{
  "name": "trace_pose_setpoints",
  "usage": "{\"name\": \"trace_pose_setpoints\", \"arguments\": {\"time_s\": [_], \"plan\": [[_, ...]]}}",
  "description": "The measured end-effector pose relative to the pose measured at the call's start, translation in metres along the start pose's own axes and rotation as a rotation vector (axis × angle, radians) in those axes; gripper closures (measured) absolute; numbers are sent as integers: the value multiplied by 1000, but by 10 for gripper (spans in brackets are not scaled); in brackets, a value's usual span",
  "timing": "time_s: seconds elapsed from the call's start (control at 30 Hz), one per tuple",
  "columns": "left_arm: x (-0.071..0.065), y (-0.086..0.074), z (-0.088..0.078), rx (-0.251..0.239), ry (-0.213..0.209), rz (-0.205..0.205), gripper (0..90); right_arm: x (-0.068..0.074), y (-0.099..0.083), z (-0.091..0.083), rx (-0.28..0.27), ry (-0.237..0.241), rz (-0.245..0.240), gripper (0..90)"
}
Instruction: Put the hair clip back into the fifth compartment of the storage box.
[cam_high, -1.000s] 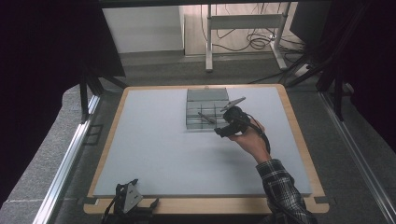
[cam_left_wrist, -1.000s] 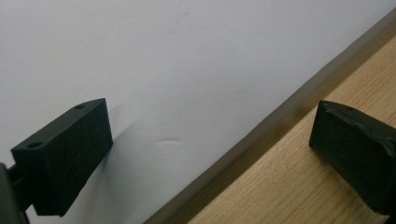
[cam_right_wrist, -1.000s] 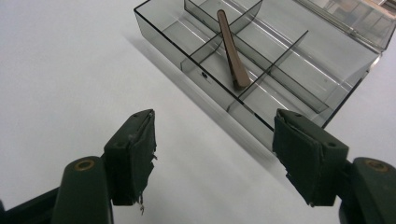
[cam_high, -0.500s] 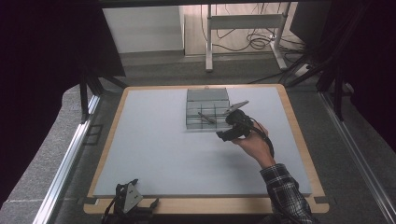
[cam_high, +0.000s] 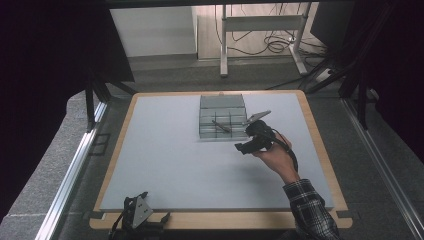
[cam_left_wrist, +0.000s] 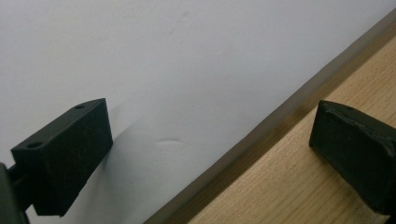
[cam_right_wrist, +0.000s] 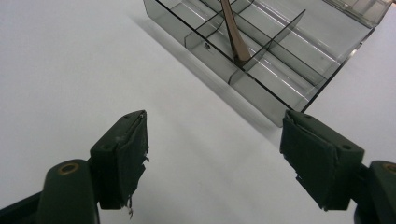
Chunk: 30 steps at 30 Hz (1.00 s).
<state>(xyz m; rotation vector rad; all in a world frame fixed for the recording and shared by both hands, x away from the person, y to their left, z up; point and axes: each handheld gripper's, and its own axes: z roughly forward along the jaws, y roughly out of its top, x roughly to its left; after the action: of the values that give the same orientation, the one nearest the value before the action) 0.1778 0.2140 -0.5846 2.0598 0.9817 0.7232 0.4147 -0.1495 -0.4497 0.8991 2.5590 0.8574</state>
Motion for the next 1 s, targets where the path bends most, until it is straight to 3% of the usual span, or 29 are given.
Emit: {"name": "trace_pose_setpoints", "arguments": {"time_s": [1.0], "plan": [[0, 0, 0, -1, 1, -4, 0, 1, -24, -19, 1, 4, -4, 155]]}}
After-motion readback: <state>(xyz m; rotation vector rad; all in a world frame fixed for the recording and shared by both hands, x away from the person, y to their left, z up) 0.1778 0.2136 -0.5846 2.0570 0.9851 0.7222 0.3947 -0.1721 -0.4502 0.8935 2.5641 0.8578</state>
